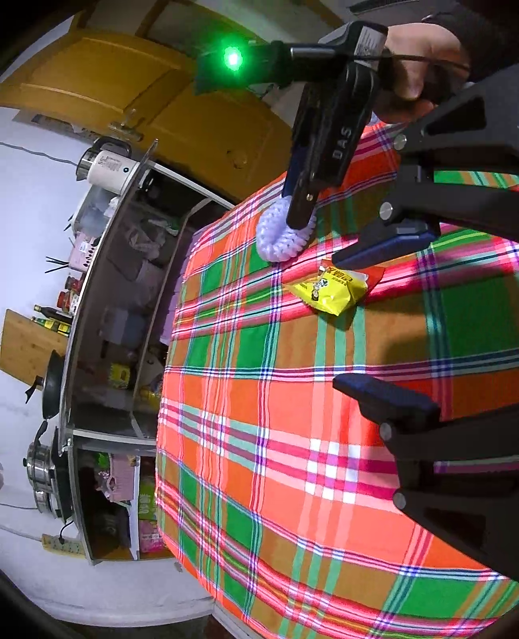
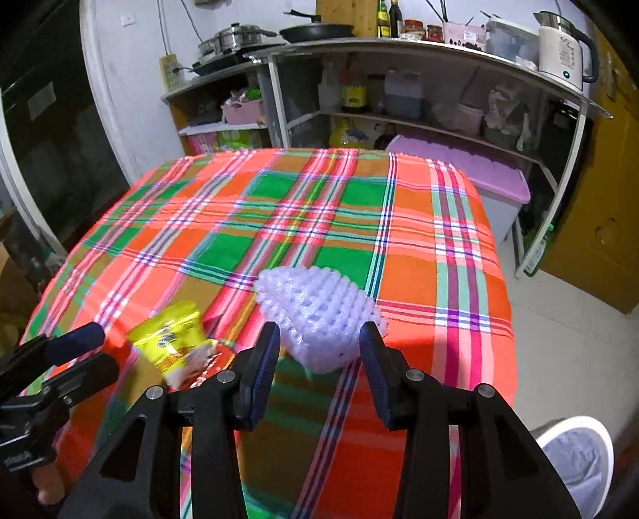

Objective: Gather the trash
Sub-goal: 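Grasp the yellow snack wrapper with the left tool while the right tool grasps the white foam net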

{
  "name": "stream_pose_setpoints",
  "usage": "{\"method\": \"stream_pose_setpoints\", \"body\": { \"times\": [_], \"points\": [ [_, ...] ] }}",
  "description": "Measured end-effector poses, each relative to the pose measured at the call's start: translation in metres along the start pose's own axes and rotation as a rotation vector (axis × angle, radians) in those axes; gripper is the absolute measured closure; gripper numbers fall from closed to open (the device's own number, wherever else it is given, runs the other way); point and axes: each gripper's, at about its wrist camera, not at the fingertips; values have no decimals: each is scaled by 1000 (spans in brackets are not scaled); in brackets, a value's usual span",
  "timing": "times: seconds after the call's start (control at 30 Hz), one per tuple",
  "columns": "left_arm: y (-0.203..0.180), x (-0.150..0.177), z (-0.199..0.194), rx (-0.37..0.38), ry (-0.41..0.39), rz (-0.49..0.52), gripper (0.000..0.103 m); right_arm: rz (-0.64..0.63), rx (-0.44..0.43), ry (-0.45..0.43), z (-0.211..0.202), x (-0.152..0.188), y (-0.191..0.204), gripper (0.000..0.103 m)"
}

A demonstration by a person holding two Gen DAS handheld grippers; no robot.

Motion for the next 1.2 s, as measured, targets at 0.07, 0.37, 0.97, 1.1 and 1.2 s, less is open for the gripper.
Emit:
{"method": "stream_pose_setpoints", "body": {
  "times": [0.07, 0.37, 0.97, 1.1, 1.2],
  "points": [
    [-1, -1, 5, -1, 11, 3, 47, 0, 1, -3, 3, 0, -1, 72],
    [-11, -4, 30, -1, 63, 4, 47, 49, -38, -35, -11, 10, -13, 93],
    [-36, 0, 37, -32, 57, 57, 75, 116, -63, -81, -46, 33, -33, 93],
    [-48, 3, 21, -17, 35, 77, 75, 134, -60, -103, -63, 40, -36, 93],
    [-57, 6, 8, 1, 22, 87, 75, 148, -55, -119, -78, 47, -38, 93]
  ]
}}
Point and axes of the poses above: each gripper's, at about its wrist camera, not at the fingertips, and z roughly the way its jaws point, y to its left, x to its underside, and after that the axes turned 3 degrees about -y, right-handed
